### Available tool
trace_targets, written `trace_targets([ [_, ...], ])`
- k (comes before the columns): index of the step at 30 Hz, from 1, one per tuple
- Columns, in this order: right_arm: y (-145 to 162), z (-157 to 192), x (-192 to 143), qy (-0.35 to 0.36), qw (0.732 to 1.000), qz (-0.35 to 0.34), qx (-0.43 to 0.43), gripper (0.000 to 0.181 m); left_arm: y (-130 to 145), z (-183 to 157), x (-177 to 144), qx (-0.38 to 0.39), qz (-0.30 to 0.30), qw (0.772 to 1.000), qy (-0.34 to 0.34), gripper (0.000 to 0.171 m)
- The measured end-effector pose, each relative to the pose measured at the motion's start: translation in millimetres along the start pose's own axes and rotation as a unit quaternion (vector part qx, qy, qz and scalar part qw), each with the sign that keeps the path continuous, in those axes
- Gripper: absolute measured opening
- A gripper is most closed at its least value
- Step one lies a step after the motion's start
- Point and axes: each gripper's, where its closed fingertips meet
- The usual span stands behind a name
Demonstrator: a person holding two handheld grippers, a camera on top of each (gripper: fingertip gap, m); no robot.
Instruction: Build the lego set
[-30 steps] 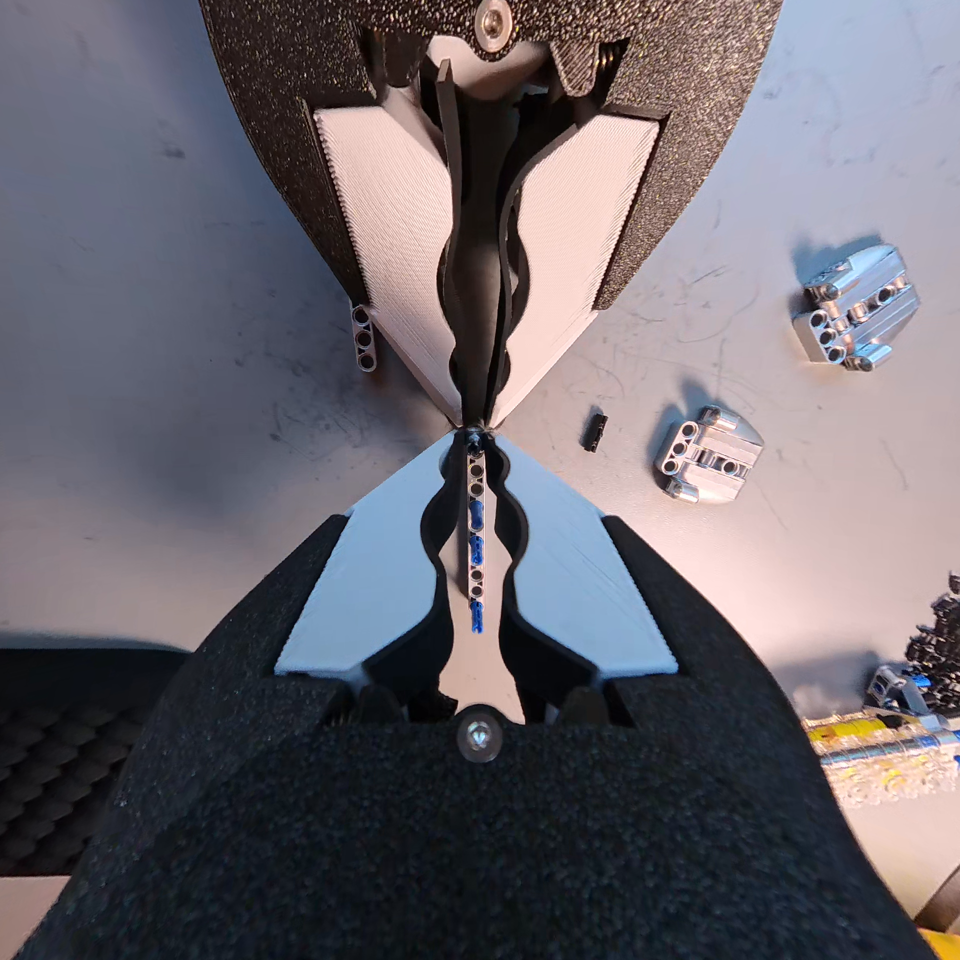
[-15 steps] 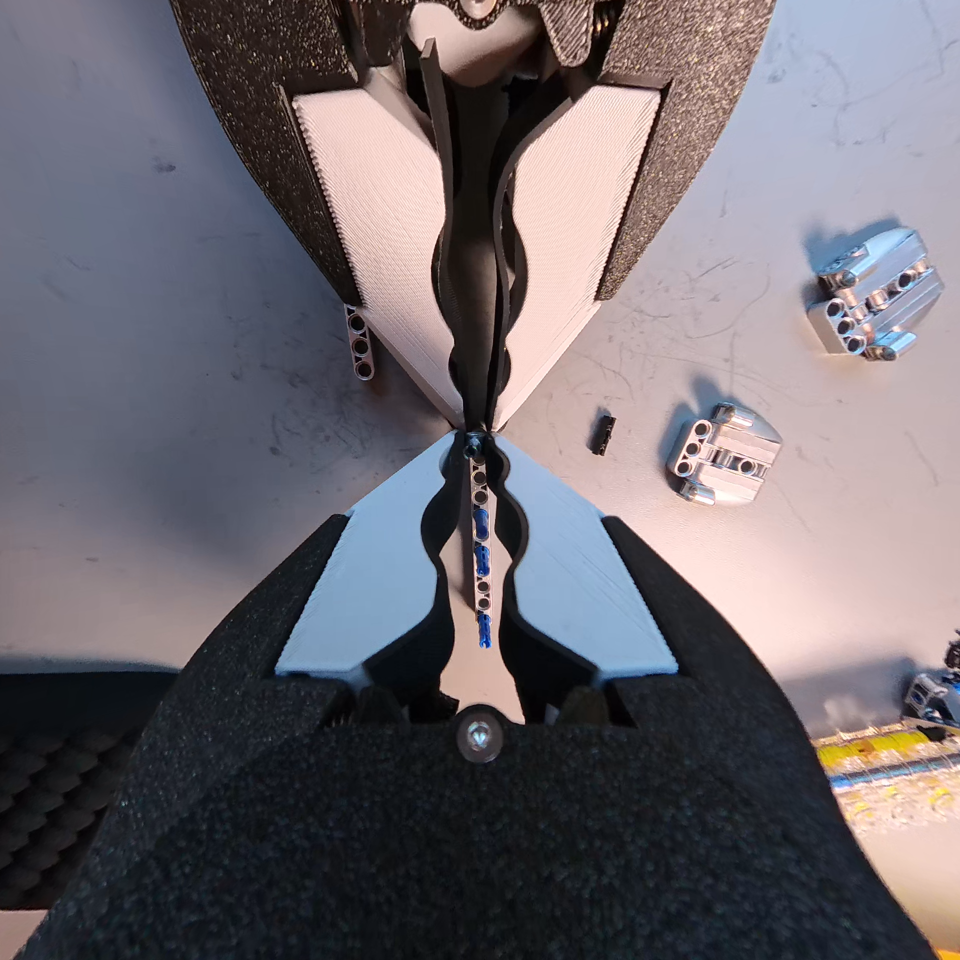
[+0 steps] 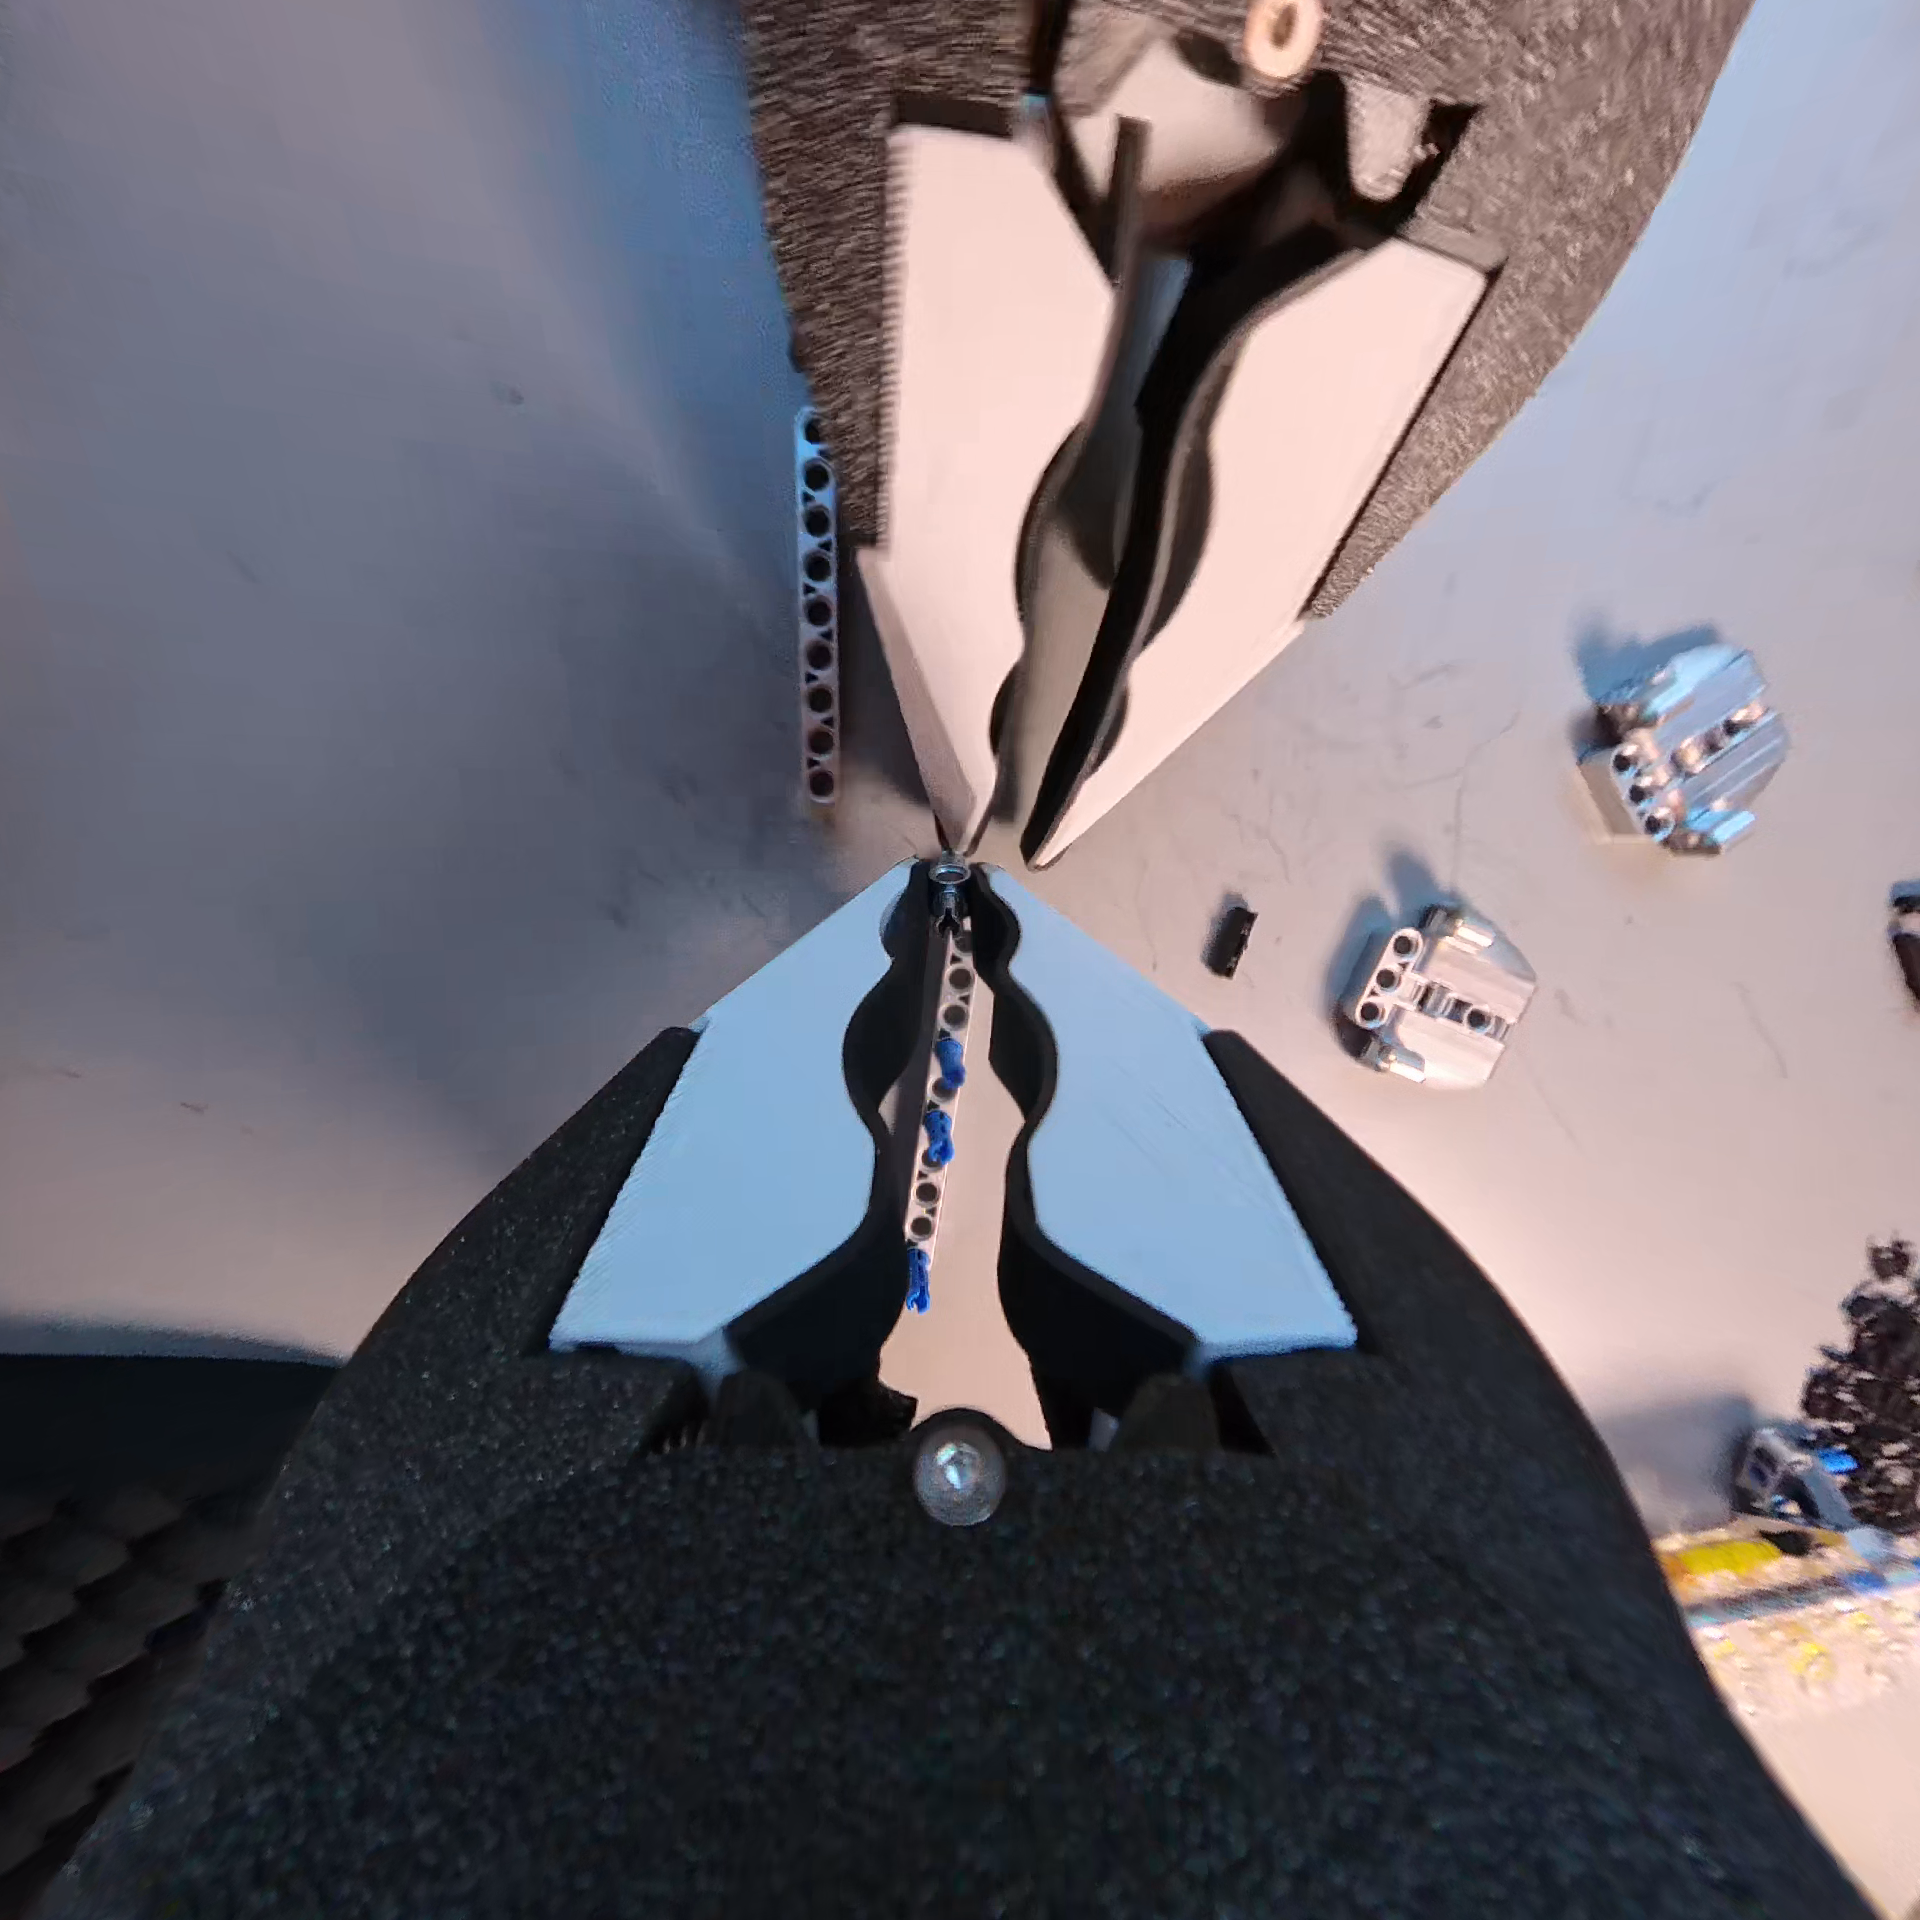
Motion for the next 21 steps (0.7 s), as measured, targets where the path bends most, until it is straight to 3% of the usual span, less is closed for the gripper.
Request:
trace_targets([
  [6, 0.7, 9.7, 4.9, 0.042, 0.995, 0.025, -0.083, 0.005, -1.7, 8.6, -15.5, -0.027, -0.014, 0.999, 0.012, 0.008],
  [12, -11.2, 8.3, -42.2, 0.085, 0.992, -0.081, 0.051, 0.005, 0.2, 6.2, -10.4, -0.020, -0.010, 1.000, 0.009, 0.009],
  [14, 12.4, 31.2, -45.0, 0.052, 0.991, -0.057, 0.111, 0.005, -1.8, 2.2, -6.5, -0.017, -0.011, 1.000, 0.014, 0.010],
  [17, 61.3, 45.3, -35.7, 0.074, 0.981, 0.001, 0.177, 0.005, -6.8, -2.3, 2.7, -0.006, -0.007, 1.000, 0.016, 0.015],
  [21, 85.8, 36.9, -21.8, 0.096, 0.970, 0.006, 0.224, 0.006, -7.4, -11.0, 15.7, -0.002, 0.015, 0.999, 0.030, 0.014],
])
Point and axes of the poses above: each gripper's, where its closed fingertips meet, x out along the fingers, y out of its underside, z = x × y across the jaws, and after that the axes turned 5 degrees about -x, right-handed
